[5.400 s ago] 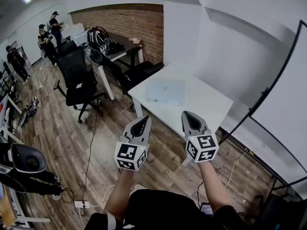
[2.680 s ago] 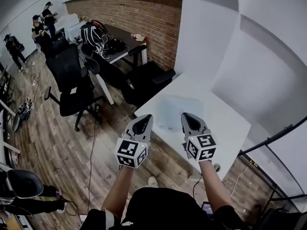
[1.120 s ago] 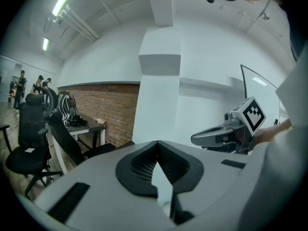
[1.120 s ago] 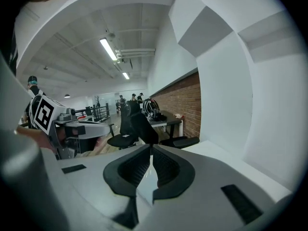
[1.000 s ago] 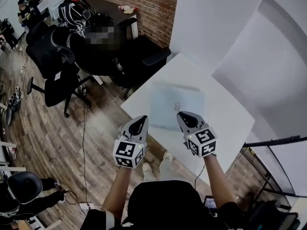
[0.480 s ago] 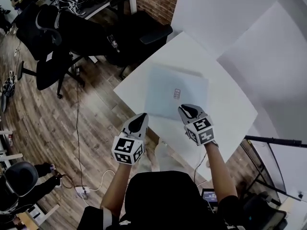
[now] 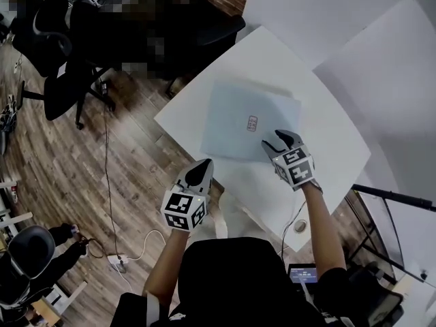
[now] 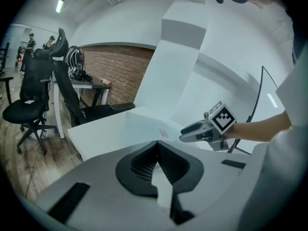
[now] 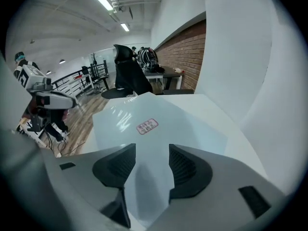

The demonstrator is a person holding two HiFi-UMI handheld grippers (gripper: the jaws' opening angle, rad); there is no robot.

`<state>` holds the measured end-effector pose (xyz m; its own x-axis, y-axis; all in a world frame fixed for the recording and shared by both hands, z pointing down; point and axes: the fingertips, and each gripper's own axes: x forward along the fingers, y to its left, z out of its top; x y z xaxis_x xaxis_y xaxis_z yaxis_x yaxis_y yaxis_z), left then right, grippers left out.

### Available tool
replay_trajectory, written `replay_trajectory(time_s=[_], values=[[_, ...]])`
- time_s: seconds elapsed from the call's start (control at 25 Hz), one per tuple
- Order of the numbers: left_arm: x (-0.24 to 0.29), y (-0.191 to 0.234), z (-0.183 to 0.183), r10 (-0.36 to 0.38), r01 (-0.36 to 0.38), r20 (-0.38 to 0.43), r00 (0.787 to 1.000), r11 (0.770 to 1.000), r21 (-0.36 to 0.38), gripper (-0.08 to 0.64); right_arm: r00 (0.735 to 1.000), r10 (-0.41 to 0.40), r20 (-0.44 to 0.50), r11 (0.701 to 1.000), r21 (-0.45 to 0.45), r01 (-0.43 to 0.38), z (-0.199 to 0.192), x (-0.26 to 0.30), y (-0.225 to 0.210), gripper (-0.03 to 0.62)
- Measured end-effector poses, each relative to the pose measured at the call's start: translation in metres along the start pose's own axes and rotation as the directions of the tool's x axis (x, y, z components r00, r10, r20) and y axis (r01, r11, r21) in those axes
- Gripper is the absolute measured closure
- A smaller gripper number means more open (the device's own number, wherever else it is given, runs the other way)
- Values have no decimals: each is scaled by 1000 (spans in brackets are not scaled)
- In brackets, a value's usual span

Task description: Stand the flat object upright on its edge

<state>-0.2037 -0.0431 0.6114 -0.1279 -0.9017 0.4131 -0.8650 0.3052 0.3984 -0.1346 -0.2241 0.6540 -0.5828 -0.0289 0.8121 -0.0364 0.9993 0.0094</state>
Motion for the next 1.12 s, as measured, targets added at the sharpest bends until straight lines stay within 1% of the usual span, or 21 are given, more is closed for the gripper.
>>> replay_trajectory(time_s=[0.16, 0.28, 0.6, 0.76, 0.96, 1.12], values=[[4, 4, -9, -1, 0, -17, 1000, 1000, -12, 548, 999, -34, -17, 999, 38, 35, -8, 5, -31, 342], [4, 6, -14, -3, 2, -22, 1000, 1000, -24, 548, 999, -42, -26, 997, 61, 43, -12, 7, -41, 341], [3, 4, -23, -4, 2, -36, 999, 999, -32, 548, 999, -14, -53, 993, 117, 20, -22, 14, -43, 340], [4, 2, -28, -15, 12, -49, 999, 997, -72, 548, 999, -6, -47, 991, 133, 13, -24, 15, -44, 337], [2, 0, -32, -26, 21, -47, 999, 995, -96, 548, 999, -9, -35, 993, 121, 13, -23, 15, -43, 337], [2, -1, -30, -26, 23, -25, 999, 993, -113, 546, 999, -9, -31, 993, 114, 12, -23, 15, -42, 337]])
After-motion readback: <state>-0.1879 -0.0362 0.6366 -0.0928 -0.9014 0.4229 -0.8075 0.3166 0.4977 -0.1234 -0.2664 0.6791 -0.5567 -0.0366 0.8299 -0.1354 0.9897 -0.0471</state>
